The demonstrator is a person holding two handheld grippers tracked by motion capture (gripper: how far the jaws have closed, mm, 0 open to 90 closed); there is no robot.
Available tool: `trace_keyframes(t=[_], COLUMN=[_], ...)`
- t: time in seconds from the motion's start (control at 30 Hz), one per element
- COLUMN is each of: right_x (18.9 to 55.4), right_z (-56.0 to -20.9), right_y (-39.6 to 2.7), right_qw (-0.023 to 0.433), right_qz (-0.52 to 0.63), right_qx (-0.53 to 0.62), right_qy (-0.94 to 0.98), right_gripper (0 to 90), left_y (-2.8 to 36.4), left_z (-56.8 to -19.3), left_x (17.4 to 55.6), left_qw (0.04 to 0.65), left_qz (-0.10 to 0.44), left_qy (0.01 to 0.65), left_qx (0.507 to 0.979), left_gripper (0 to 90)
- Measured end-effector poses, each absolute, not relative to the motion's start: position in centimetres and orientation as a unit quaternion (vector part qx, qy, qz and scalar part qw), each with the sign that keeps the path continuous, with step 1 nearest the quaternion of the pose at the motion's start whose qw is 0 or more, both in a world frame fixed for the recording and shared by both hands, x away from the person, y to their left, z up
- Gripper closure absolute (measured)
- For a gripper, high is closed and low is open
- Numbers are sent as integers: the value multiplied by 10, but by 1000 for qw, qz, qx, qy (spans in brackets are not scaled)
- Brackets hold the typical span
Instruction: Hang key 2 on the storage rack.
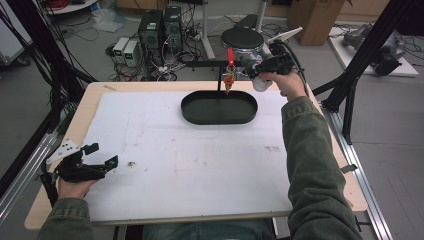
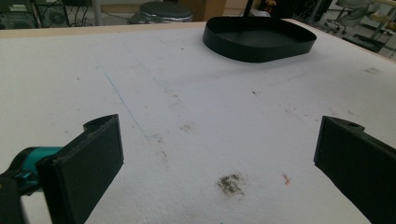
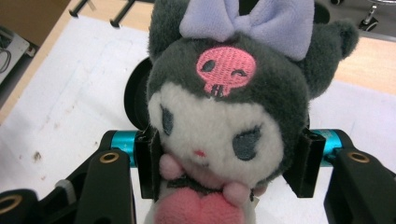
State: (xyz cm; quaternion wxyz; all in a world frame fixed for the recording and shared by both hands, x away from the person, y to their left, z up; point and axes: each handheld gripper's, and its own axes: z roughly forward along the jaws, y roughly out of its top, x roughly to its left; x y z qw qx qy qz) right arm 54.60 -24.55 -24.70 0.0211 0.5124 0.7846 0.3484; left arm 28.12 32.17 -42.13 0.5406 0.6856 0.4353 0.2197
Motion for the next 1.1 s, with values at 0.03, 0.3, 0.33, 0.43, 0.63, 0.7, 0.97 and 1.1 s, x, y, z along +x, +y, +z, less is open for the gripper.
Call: trace_keyframes(t=[0.03,0.3,0.33,0.43,0.63,0.7,0.97,1.1], right_x=[547,554,555,559,566,566,566,564], right_z=[-244,-237,-237,-238,-244,-244,-253,-259], right_y=[-244,-243,-244,-245,-250,-250,-251,-251], right_qw=[22,36,38,35,34,38,44,45], right_qz=[347,338,338,342,346,350,343,321], right_qx=[517,525,527,533,548,555,593,595], right_qy=[782,780,779,773,761,754,728,735], right_gripper=[421,420,420,420,414,413,221,110], left_y=[322,322,322,322,322,322,322,322], left_z=[-421,-421,-421,-422,-422,-422,-421,-421], left_x=[281,281,281,281,281,281,280,280], left_qw=[541,540,540,541,539,538,538,538], left_qz=[220,220,220,220,218,219,219,218], left_qy=[436,435,435,435,435,434,434,434], left_qx=[685,686,686,685,687,689,689,689], left_gripper=[18,18,18,18,18,18,18,18])
